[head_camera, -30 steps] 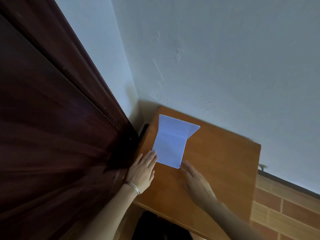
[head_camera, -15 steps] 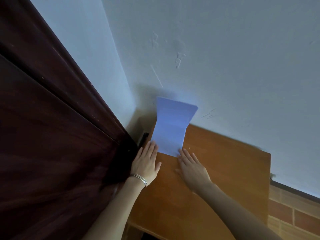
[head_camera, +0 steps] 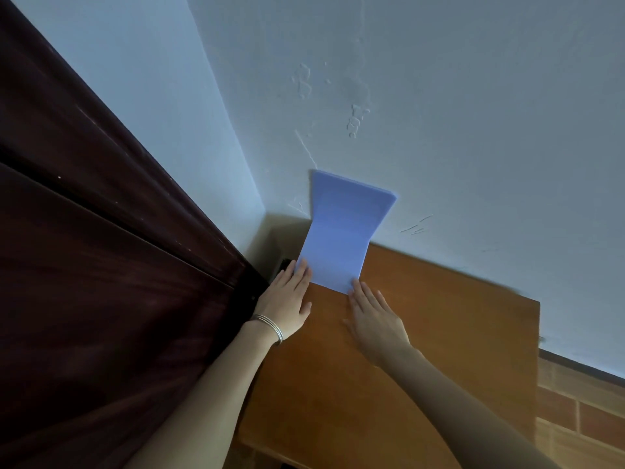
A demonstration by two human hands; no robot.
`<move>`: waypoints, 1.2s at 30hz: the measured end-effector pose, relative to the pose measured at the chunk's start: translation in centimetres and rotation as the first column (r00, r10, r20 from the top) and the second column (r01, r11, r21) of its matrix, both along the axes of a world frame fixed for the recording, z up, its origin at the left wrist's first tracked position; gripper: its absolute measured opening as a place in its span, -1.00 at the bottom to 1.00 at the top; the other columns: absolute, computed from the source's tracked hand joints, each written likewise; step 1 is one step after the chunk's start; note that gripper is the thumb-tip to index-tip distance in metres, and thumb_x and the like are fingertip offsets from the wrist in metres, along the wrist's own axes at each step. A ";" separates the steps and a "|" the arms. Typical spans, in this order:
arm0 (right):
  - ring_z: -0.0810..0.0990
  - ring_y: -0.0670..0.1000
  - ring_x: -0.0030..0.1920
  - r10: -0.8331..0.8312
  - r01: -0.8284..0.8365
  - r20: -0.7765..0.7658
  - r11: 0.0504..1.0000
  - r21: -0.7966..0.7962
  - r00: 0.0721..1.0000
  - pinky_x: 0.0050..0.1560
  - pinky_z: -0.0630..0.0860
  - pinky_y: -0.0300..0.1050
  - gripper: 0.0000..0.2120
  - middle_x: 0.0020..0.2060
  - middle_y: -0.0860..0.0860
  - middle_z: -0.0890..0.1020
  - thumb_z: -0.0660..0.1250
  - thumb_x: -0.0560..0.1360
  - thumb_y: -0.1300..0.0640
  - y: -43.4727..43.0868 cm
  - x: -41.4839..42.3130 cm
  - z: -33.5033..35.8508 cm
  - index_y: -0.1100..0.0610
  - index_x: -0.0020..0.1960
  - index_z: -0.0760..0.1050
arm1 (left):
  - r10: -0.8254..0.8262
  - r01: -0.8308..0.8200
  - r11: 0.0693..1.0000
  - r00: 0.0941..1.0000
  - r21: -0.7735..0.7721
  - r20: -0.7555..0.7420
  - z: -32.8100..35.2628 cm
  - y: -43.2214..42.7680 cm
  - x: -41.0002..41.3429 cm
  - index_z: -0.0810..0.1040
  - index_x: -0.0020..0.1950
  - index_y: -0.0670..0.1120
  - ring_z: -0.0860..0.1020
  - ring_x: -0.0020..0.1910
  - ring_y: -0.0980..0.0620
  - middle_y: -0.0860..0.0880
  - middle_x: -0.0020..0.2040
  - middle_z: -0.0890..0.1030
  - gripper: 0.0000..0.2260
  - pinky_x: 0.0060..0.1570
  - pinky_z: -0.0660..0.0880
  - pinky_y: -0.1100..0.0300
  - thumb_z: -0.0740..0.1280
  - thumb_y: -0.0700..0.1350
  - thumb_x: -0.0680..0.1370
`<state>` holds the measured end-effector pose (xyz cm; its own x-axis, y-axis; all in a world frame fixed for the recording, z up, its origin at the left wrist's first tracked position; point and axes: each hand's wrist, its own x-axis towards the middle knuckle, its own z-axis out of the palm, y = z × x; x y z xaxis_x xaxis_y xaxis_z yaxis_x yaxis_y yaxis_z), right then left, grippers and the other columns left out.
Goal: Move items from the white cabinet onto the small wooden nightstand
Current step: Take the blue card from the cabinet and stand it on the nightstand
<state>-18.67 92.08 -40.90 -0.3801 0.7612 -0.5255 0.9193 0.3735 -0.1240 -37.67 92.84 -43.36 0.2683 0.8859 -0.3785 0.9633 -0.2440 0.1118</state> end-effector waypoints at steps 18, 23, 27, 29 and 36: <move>-0.21 0.04 0.48 -0.016 0.016 0.014 1.000 0.005 1.000 0.45 -0.17 -0.02 -0.43 0.49 0.10 -0.21 -0.09 0.63 -0.06 -0.6 0.8 -0.2 0.20 0.48 -0.21 | 0.039 -0.038 0.999 0.999 -0.033 0.023 1.4 0.1 1.6 -0.07 0.53 -0.11 -0.12 0.50 -0.03 -0.06 0.54 -0.13 -0.43 0.40 0.09 0.19 0.09 -0.01 0.60; -0.16 0.05 0.49 -0.002 0.001 -0.012 1.000 -0.029 1.000 0.47 -0.13 0.03 -0.46 0.50 0.11 -0.13 -0.03 0.63 0.00 0.1 1.0 1.1 0.19 0.50 -0.12 | 0.023 -0.027 0.997 0.998 -0.068 -0.059 2.7 0.8 2.1 0.00 0.52 -0.12 -0.06 0.50 -0.05 -0.09 0.54 -0.04 -0.45 0.43 0.04 0.11 0.14 -0.04 0.60; -0.06 0.05 0.49 -0.028 0.028 -0.128 1.000 -0.008 0.991 0.45 -0.10 -0.03 -0.47 0.50 0.09 0.02 0.08 0.60 0.10 0.2 2.1 4.3 0.15 0.50 -0.03 | 0.038 -0.038 0.999 0.999 0.007 0.019 6.0 0.6 2.7 0.21 0.47 -0.06 0.18 0.44 -0.02 -0.06 0.47 0.24 -0.53 0.34 0.19 0.11 0.17 -0.06 0.56; 0.02 0.05 0.48 -0.041 0.054 -0.184 0.996 0.066 0.982 0.45 -0.09 -0.06 -0.46 0.48 0.07 0.14 0.13 0.56 0.17 0.0 3.1 6.9 0.14 0.49 0.04 | 0.013 -0.023 0.996 0.993 0.089 0.121 9.0 0.5 2.6 0.37 0.38 -0.06 0.39 0.30 -0.04 -0.04 0.32 0.44 -0.56 0.19 0.35 0.06 0.25 -0.10 0.49; 0.15 0.00 0.45 -0.187 0.256 -0.282 0.939 0.230 0.941 0.44 -0.07 -0.11 -0.40 0.44 0.01 0.26 0.28 0.50 0.03 -3.9 9.0 20.0 0.06 0.47 0.13 | -0.311 0.191 0.899 0.912 0.395 0.268 23.2 0.1 5.3 0.61 0.06 -0.12 0.60 -0.10 -0.08 -0.04 -0.09 0.63 -0.65 -0.08 0.52 0.07 0.24 -0.05 0.34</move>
<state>-9.67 88.21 -20.87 -0.2793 0.9376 -0.2070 0.9331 0.2142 -0.2888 -32.41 92.98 -20.12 0.5513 0.8295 0.0891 0.7911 -0.5537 0.2599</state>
